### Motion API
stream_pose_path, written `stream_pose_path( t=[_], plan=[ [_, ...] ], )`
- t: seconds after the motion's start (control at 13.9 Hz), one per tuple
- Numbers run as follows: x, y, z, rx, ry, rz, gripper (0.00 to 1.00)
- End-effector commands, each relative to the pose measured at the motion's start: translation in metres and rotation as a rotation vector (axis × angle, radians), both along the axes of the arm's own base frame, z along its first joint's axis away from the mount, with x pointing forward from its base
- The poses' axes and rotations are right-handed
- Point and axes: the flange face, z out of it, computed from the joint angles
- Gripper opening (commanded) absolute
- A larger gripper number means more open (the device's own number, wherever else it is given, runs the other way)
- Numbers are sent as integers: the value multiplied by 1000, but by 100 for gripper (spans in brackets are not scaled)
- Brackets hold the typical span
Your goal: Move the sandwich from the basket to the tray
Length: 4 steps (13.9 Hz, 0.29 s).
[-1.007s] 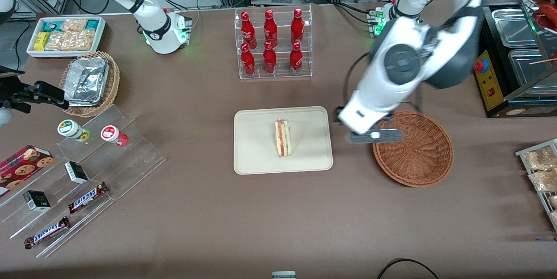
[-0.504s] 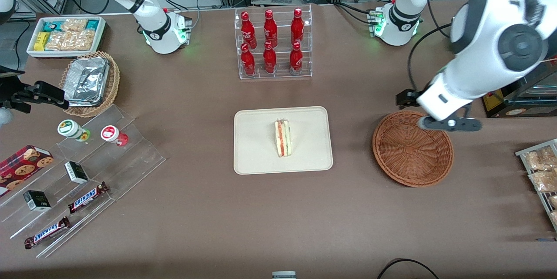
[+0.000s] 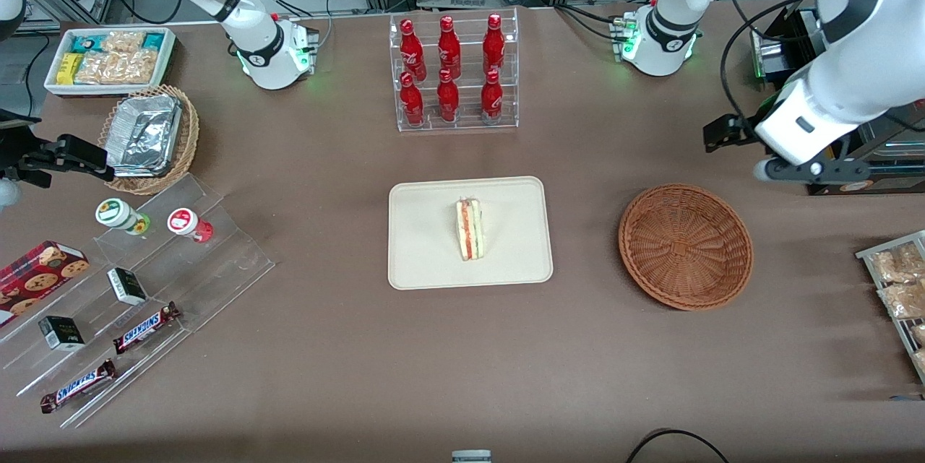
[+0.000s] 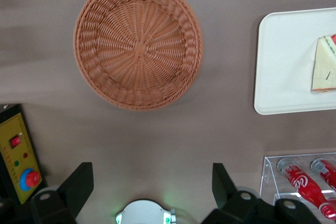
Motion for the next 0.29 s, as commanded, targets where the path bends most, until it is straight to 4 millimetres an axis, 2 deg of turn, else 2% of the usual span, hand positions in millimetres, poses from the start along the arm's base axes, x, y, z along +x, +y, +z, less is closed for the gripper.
stream_pose_path(
  t=[0.0, 0.22],
  plan=[
    [-10, 15, 27, -4, 16, 4, 100],
    [-15, 25, 39, 3, 35, 19, 100]
  ],
)
